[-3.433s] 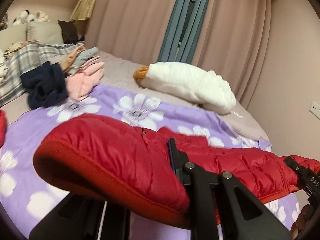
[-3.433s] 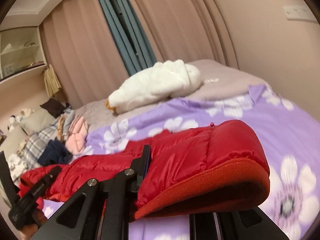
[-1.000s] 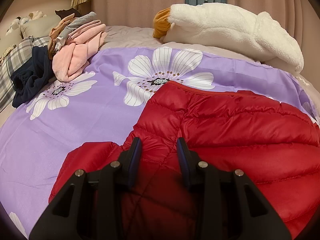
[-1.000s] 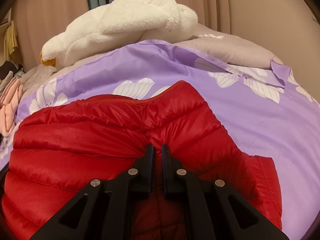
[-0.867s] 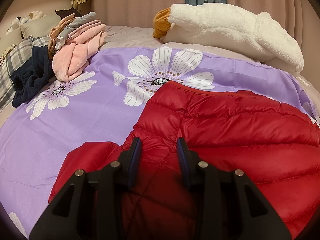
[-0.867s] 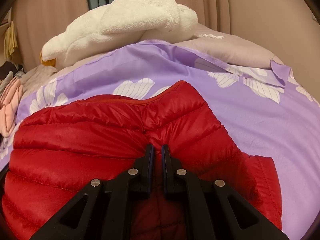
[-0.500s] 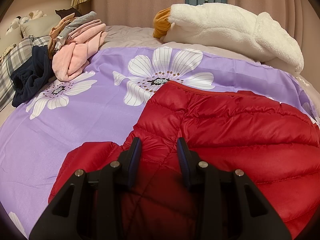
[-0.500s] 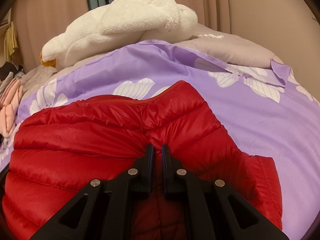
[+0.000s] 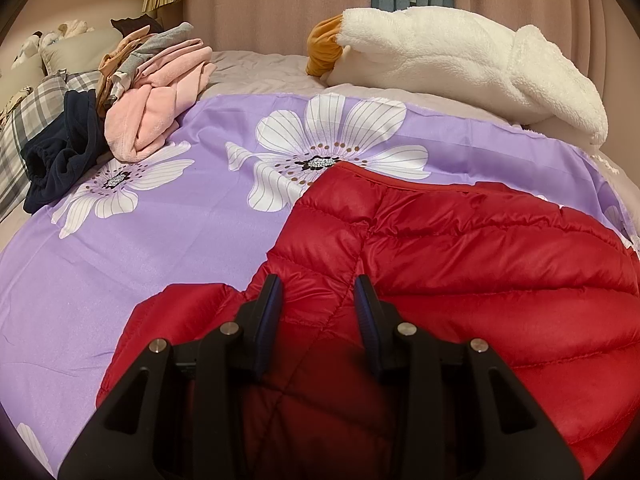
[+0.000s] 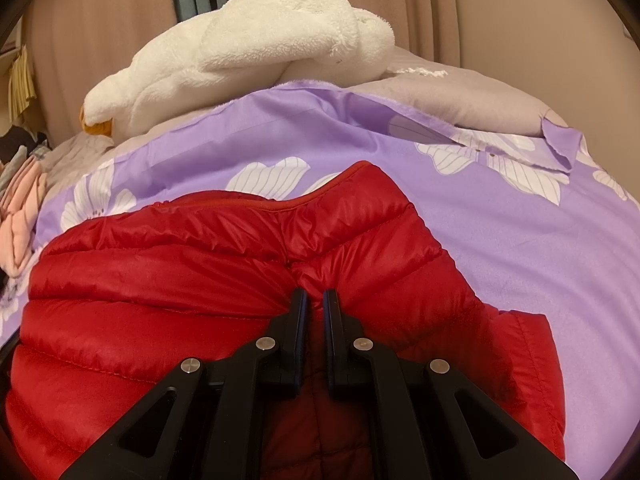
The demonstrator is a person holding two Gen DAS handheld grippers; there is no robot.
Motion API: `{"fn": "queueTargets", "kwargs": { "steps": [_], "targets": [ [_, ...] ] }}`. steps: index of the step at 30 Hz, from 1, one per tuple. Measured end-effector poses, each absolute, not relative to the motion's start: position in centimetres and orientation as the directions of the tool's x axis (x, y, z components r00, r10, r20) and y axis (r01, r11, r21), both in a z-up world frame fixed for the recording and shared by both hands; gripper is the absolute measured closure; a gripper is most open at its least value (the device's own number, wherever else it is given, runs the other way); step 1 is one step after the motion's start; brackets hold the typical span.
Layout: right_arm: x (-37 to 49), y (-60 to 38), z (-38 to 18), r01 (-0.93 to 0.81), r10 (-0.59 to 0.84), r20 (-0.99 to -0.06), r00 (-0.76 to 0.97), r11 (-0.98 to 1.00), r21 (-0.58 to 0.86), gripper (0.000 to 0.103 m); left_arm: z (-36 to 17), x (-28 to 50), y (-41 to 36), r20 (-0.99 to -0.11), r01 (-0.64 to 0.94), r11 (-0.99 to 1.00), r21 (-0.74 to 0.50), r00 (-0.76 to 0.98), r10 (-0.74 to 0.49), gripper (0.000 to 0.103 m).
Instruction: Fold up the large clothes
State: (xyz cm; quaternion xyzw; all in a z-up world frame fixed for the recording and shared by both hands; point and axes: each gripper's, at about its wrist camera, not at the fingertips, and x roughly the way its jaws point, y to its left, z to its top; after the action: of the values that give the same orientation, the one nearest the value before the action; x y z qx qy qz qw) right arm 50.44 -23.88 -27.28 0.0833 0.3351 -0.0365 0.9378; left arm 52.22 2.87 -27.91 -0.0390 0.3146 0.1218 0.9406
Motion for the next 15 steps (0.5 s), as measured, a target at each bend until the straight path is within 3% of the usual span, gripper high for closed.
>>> {"fn": "queueTargets", "kwargs": {
  "steps": [4, 7, 9, 10, 11, 13, 15],
  "targets": [
    [50.4, -23.9, -27.2, 0.124, -0.011, -0.633, 0.774, 0.983, 0.134, 0.099, -27.8, 52.1, 2.9, -0.600, -0.258, 0.966, 0.003, 0.773, 0.208, 0.063],
    [50.2, -23.8, -27.0, 0.122, -0.010, -0.639, 0.769, 0.984, 0.131, 0.099, -27.4, 51.8, 2.7, -0.598, -0.318, 0.947, 0.053, 0.749, 0.285, 0.040],
    [49.0, -24.0, -26.4, 0.134, -0.017, -0.642, 0.767, 0.982, 0.133, 0.097, -26.5, 50.7, 2.5, -0.587, -0.403, 0.904, 0.145, 0.700, 0.406, 0.000],
    [48.3, -24.0, -26.0, 0.132, -0.009, -0.640, 0.768, 0.981, 0.145, 0.092, -26.1, 49.9, 2.7, -0.589, -0.430, 0.890, 0.151, 0.684, 0.430, 0.000],
    [47.5, -24.1, -25.5, 0.120, 0.015, -0.642, 0.766, 0.979, 0.166, 0.088, -25.6, 49.0, 3.4, -0.615, -0.428, 0.898, 0.098, 0.684, 0.393, 0.001],
    [46.1, -24.4, -24.3, 0.094, 0.071, -0.662, 0.746, 0.973, 0.210, 0.062, -24.8, 47.4, 5.2, -0.701, -0.356, 0.928, -0.112, 0.690, 0.180, 0.001],
    [44.0, -25.3, -22.4, 0.086, 0.122, -0.647, 0.752, 0.956, 0.281, 0.054, -23.7, 46.0, 6.0, -0.716, -0.297, 0.934, -0.201, 0.695, 0.067, 0.001]
  ]
}}
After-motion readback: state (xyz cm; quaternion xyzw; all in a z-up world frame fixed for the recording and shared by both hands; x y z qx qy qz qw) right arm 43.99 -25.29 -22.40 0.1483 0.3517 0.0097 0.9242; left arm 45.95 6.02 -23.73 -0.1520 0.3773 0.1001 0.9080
